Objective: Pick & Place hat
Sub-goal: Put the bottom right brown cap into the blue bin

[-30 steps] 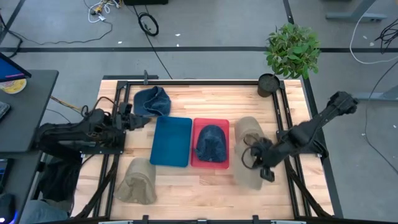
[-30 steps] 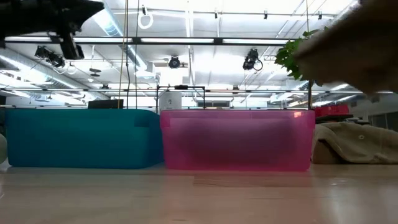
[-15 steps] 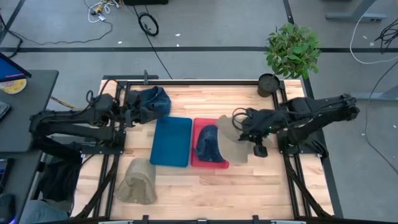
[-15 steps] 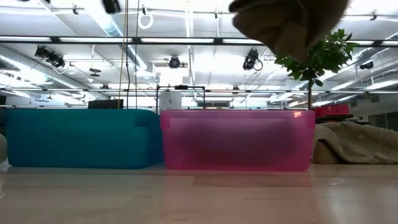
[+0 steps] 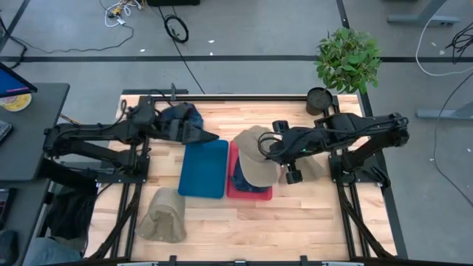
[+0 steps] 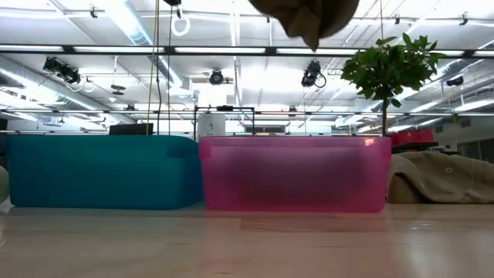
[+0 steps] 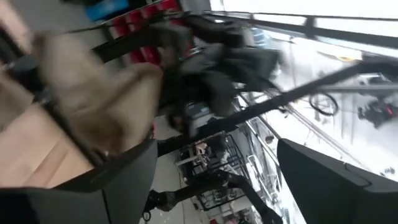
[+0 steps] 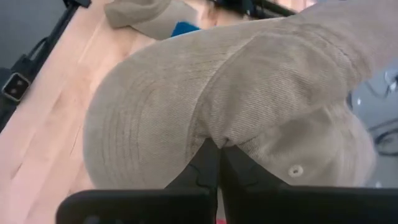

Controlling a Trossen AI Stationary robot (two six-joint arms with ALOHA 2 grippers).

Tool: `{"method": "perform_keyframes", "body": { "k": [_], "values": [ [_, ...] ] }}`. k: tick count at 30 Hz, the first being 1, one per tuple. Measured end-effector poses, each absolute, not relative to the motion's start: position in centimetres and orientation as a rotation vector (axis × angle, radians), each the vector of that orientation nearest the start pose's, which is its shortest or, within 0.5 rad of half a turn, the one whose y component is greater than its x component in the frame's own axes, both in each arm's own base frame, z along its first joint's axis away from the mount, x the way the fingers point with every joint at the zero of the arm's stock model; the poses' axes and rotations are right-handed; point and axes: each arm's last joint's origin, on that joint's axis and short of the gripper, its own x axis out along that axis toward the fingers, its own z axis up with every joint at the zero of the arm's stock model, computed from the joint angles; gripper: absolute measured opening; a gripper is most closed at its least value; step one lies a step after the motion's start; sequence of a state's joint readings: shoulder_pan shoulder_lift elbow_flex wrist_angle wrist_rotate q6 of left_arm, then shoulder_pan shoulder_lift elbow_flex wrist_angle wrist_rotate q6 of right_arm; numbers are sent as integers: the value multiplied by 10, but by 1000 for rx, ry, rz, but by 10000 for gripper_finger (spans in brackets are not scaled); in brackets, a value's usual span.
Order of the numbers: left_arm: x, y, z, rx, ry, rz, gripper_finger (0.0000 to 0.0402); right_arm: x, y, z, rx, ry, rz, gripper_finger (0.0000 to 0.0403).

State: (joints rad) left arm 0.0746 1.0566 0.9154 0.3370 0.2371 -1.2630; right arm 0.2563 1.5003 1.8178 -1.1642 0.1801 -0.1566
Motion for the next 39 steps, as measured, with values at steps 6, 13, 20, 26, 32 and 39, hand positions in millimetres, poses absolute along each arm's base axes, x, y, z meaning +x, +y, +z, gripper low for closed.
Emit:
{"method": "perform_keyframes", "body": {
  "k": [6,13,20,26,32,39],
  "values": [
    [253,12,362,-1305,-10,-222,341,272,69,434,-404,814,170,0],
    [266,12,357,-1375,-40,-225,341,271,67,434,-471,829,159,0],
    [282,20,342,-1434,-23,-160,341,271,65,434,-503,828,168,0],
    [310,20,349,-1449,21,-216,341,273,60,433,-515,835,165,0],
    [344,23,379,-1374,12,-323,331,273,58,433,-540,839,179,0],
    [360,33,388,-1334,51,-380,264,270,58,431,-518,876,173,0]
  ]
}}
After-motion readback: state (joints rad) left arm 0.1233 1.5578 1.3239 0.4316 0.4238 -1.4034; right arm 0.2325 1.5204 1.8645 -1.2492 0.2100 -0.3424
